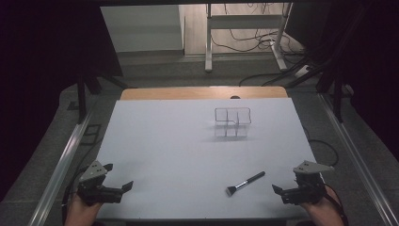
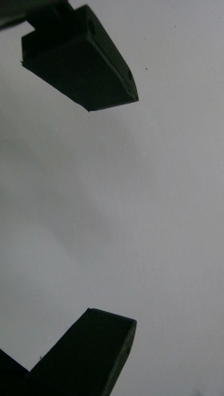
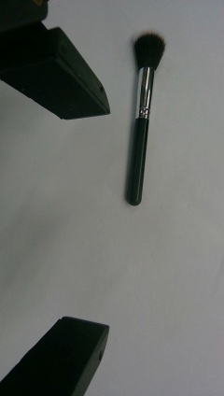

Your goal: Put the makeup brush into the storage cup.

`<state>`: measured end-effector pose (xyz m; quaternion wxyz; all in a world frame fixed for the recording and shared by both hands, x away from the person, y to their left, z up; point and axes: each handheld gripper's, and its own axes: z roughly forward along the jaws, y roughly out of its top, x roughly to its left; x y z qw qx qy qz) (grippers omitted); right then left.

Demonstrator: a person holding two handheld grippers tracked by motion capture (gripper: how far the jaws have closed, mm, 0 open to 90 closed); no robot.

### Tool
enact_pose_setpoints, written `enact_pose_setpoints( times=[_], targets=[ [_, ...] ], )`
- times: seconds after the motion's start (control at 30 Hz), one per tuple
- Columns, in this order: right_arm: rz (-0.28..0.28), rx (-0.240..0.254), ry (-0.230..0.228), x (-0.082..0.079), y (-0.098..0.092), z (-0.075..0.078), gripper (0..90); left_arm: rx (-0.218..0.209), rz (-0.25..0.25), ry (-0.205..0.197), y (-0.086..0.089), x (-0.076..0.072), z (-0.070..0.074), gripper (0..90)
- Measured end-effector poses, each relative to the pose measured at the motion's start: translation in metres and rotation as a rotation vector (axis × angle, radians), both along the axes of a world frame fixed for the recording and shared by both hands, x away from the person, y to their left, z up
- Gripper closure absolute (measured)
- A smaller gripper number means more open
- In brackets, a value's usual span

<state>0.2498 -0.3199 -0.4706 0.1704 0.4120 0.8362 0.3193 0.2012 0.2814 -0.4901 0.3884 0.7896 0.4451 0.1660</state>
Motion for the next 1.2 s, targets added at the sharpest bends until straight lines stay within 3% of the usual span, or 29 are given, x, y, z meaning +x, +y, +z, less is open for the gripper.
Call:
enact_pose_setpoints(
  times=[0.63, 0.83, 1.2],
  targets=[
    [-0.004, -0.044, 0.016, 0.003, 0.006, 0.005, 0.0, 0.009, 0.002, 0.004, 0.0, 0.0, 0.0, 0.0],
    [0.013, -0.045, 0.018, 0.004, 0.008, 0.008, 0.0, 0.008, 0.004, 0.004, 0.0, 0.001, 0.0, 0.0],
    [0.047, -0.097, 0.033, 0.009, 0.011, 0.013, 0.0, 0.017, 0.002, 0.007, -0.001, 0.001, 0.0, 0.0]
  ],
)
